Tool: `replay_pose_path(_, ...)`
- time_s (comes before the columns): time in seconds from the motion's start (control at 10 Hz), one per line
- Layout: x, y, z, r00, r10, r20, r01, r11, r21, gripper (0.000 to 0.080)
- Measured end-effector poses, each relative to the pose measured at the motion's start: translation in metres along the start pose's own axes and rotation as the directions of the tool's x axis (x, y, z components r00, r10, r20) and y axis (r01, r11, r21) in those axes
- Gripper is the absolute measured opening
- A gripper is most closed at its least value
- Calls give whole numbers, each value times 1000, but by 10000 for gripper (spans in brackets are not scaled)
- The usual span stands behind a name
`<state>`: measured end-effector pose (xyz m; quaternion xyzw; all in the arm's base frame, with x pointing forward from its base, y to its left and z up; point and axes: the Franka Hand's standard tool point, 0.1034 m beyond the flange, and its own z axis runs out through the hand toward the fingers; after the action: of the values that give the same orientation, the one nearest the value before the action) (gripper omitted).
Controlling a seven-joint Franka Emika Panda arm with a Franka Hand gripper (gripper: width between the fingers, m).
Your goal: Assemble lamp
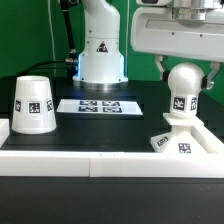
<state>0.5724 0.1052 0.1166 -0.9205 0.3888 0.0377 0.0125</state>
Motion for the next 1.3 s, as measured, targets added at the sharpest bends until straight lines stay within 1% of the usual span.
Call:
replay_pose_path(0.1, 4, -1, 1, 994, 107, 22, -107, 994, 4, 580)
replay_pose_path(0.2, 8, -2, 0, 978, 203, 40, -204, 979, 16, 580)
replay_pose_path(0.4, 7, -3, 1, 960, 276, 46, -277, 961, 17, 580)
replay_pose_path(0.5, 7, -3, 1, 980, 195, 32, -195, 981, 20, 581)
replay_pose_path(0.6, 7, -4, 2, 996, 87, 9, -87, 996, 27, 671)
replay_pose_path(0.7, 4, -7, 1, 998, 69, 4, -69, 997, 29, 691)
replay_pose_path(0.9, 0, -10, -1, 995, -102, -7, 102, 994, 30, 698)
replay_pose_path(1.1, 1, -9, 0, 963, -269, -10, 269, 963, 28, 699)
replay_pose_path(1.2, 2, -10, -1, 929, -369, -17, 369, 929, 26, 699)
replay_pose_path(1.3, 4, -12, -3, 868, -495, -37, 496, 868, 26, 699)
